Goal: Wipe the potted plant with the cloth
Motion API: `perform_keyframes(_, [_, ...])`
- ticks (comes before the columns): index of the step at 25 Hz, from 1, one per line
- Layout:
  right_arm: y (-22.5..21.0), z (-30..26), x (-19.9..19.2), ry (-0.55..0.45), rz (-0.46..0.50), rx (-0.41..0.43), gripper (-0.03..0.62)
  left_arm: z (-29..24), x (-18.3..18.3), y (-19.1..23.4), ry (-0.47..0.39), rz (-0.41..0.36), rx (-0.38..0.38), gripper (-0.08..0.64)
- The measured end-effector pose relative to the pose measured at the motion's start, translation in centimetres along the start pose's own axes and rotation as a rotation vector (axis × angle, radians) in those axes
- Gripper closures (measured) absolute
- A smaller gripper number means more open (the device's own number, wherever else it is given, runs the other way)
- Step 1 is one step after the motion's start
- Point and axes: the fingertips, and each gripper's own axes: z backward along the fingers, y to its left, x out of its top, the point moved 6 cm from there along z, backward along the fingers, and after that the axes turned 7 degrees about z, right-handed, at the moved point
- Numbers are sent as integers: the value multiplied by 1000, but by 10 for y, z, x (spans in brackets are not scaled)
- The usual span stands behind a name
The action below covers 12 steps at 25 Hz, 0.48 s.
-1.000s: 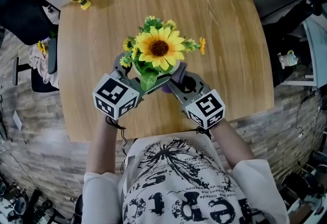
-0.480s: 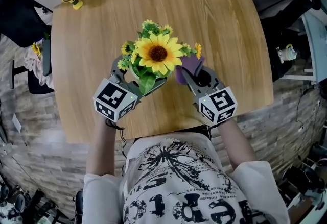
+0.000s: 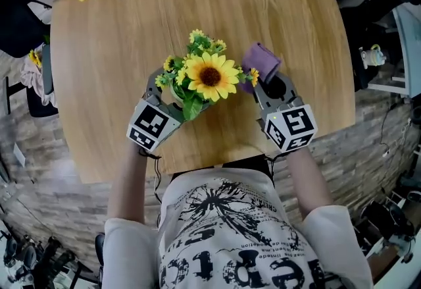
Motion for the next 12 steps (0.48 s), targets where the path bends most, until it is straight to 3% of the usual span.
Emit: perform_keyframes(12, [-2, 8, -29, 34, 1, -46, 523, -23, -42, 1, 60, -61, -58, 37])
